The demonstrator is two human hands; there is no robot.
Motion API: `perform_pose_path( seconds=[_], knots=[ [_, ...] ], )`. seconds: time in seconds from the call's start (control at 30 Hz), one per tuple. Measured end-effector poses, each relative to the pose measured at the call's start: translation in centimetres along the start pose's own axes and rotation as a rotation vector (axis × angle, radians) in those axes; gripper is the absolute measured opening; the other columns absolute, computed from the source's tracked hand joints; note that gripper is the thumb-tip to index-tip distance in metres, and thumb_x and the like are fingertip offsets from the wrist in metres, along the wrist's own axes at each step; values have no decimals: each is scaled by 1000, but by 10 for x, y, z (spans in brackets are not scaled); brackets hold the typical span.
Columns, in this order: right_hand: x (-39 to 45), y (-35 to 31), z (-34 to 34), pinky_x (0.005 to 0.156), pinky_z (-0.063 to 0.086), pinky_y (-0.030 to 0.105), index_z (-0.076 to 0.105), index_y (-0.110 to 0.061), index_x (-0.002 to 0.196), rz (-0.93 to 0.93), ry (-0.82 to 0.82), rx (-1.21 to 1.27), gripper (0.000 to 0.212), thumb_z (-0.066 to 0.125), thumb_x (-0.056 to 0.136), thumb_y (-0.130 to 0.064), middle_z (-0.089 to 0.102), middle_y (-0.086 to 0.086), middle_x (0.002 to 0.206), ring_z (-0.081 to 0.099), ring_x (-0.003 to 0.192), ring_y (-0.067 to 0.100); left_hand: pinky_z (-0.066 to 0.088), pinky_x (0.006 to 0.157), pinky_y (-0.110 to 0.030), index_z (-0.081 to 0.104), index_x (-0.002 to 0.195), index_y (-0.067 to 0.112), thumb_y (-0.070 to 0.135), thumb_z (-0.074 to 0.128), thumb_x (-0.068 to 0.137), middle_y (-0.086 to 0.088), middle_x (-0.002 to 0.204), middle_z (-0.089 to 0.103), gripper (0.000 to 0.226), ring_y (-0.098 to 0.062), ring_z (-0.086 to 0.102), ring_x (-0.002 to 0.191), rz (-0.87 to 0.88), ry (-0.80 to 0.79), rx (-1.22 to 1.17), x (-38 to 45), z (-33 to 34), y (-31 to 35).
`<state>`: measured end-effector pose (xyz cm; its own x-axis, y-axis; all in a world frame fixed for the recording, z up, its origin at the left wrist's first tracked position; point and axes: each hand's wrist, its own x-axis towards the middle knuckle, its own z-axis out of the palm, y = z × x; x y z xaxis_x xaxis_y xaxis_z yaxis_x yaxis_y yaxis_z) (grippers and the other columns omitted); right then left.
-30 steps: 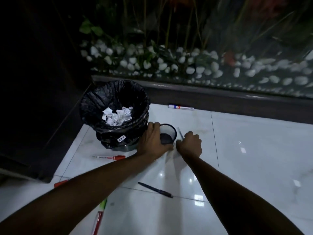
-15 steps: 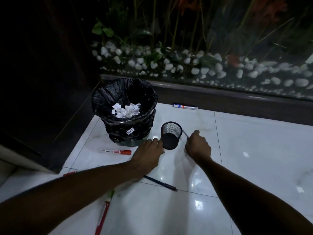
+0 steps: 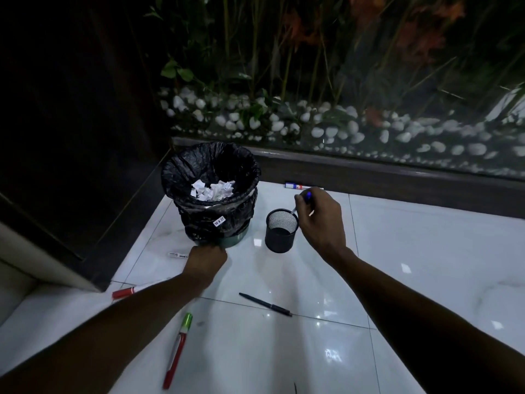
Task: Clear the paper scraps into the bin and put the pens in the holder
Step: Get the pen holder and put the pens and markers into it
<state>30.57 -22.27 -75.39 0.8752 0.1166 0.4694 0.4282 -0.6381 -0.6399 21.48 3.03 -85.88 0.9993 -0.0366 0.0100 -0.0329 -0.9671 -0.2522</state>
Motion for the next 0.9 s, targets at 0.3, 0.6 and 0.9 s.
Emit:
perform_pose_path(
  seconds=[0.3, 0.6, 0.9],
  knots=[
    [-12, 7, 10, 67, 46, 32, 54, -27, 121, 174, -269, -151, 35, 57, 96, -51, 65, -9, 83, 60, 85, 13, 48, 68, -33, 52, 115, 15, 7, 63, 77, -6, 106, 65, 40, -28, 66, 97, 22, -71, -367, 0, -66, 31],
    [-53, 32, -1, 68, 47, 31, 55, -28, 89, 163, -541, -335, 15, 62, 89, -41, 69, -1, 87, 65, 84, 22, 50, 65, -42, 49, 106, 18, 18, 60, 86, -3, 90, 60, 23, -25, 59, 76, 150, 490, -773, 45, -161, 55],
    [-101, 31, 42, 82, 49, 35, 62, -18, 105, 105, -1123, -578, 66, 81, 66, -67, 63, 6, 114, 61, 107, 28, 53, 72, -43, 52, 102, 12, 6, 64, 83, -9, 94, 67, 23, -28, 64, 86, -87, 256, -781, 85, -135, 75]
  ],
)
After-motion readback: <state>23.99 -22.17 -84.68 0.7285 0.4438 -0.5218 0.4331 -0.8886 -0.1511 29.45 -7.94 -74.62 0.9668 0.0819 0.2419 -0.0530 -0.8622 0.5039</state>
